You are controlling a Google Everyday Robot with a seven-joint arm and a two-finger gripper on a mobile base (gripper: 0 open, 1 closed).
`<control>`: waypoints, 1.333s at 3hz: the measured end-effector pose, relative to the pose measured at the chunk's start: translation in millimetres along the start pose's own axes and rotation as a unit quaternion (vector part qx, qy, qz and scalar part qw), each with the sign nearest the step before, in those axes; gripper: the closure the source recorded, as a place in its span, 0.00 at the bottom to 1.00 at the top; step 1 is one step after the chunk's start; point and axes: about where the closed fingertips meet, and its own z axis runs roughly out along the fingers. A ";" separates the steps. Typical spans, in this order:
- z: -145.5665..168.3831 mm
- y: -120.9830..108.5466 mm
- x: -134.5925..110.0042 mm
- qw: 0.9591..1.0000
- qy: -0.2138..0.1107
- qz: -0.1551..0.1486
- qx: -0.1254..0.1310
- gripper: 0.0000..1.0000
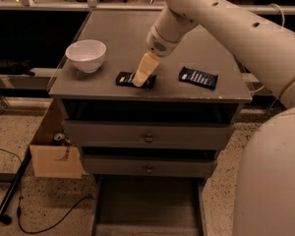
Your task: Place rxbar chocolate into bottom drawer
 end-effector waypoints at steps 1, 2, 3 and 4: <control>-6.9 5.4 3.2 1.000 -0.009 0.007 0.010 0.00; 10.4 39.6 33.0 1.000 0.003 0.021 -0.008 0.00; 10.4 39.6 33.0 1.000 0.003 0.021 -0.008 0.00; 10.4 39.6 33.0 1.000 0.003 0.021 -0.008 0.19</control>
Offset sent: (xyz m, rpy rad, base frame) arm -0.0687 -0.0192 -0.0460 0.0111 0.0421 -0.0433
